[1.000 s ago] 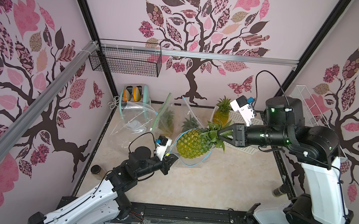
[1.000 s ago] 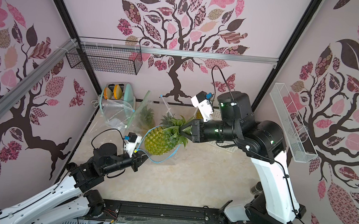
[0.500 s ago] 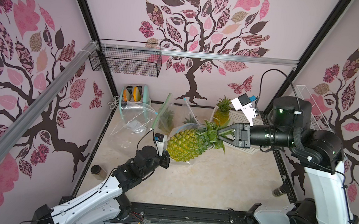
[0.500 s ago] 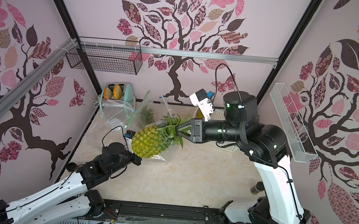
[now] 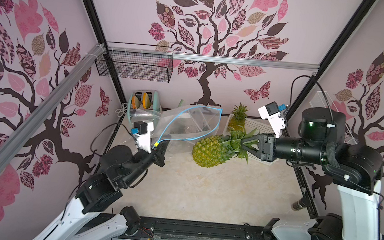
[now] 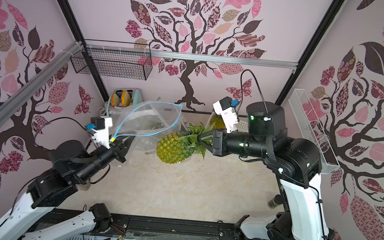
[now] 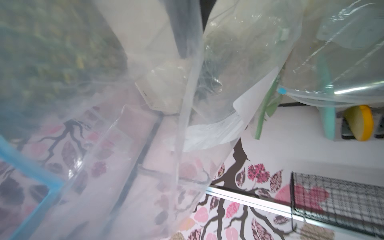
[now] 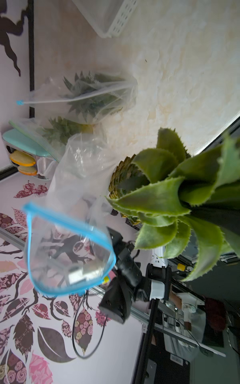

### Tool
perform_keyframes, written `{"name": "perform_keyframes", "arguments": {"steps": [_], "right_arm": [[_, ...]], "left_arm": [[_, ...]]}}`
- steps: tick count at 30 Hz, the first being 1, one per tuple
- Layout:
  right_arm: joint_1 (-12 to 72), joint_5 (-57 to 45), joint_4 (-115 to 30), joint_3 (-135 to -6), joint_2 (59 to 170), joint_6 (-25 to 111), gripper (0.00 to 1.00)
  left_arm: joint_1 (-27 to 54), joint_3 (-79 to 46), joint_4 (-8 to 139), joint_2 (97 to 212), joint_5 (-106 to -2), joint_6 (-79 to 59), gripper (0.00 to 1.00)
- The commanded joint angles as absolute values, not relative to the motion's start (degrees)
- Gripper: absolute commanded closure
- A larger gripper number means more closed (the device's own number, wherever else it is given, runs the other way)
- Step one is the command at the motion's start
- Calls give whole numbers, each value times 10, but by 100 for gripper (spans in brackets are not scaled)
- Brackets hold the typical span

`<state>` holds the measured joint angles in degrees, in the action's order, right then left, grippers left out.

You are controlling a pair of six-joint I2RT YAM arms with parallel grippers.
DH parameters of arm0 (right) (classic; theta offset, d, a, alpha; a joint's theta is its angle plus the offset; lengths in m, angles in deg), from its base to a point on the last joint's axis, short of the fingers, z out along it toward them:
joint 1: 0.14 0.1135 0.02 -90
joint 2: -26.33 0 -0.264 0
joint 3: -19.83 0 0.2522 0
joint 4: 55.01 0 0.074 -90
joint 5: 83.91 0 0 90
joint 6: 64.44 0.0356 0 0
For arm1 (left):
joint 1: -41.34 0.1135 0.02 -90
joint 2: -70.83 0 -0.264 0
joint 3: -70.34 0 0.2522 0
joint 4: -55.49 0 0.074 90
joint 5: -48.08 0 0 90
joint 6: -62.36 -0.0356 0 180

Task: Open the zip-top bag and take out the pineapple
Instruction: Place the zipper food storage bag at the center of the board.

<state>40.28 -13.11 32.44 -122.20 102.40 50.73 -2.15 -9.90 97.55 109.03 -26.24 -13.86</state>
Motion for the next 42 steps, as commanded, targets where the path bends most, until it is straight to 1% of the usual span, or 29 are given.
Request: {"name": "perform_keyframes", "arguments": {"steps": [1,3,5,10,12,14,15,17,18,21,22,23,24,25,28,31,33,36,40,42], "right_arm": [[403,-32,317,-1245,1017,480,100],[402,14,325,-1245,1021,471,100],[402,48,326,-1244,1025,463,100],[385,117,336,-1273,1047,442,100],[378,146,338,-1279,1051,434,100],[373,182,340,-1281,1053,428,100],[372,196,341,-1281,1053,426,100],[369,228,340,-1280,1055,419,100],[367,240,339,-1280,1056,416,100],[342,255,338,-1287,1066,402,100],[326,251,336,-1288,1070,396,100],[310,247,332,-1286,1074,392,100],[298,242,328,-1284,1079,387,100],[286,239,321,-1282,1083,384,100],[270,237,300,-1275,1100,377,100],[251,230,281,-1273,1125,375,100],[224,199,263,-1260,1139,377,100],[189,174,237,-1236,1151,380,100],[155,166,223,-1232,1172,381,100],[147,169,221,-1236,1181,379,100]], "left_arm": [[-16,-135,1045,1106,-179,-260,100],[-2,-172,1052,1130,-158,-312,100],[28,-210,1056,1153,-155,-353,100],[159,-281,1060,1220,-171,-427,100],[245,-305,1081,1250,-220,-415,100],[359,-317,1096,1277,-322,-374,100],[408,-319,1099,1288,-356,-354,100],[415,-316,1102,1316,-309,-353,100],[425,-328,1122,1337,-305,-344,100],[491,-356,1175,1406,-380,-291,100],[511,-360,1186,1426,-411,-264,87],[525,-361,1195,1443,-434,-245,67],[533,-360,1200,1453,-450,-232,51],[533,-358,1202,1461,-458,-218,37],[533,-331,1172,1449,-506,-177,2],[532,-297,1136,1425,-556,-136,2],[527,-278,1134,1416,-576,-118,2],[499,-246,1141,1399,-577,-116,2],[426,-195,1179,1373,-522,-119,2],[408,-171,1194,1358,-468,-122,2]]}}
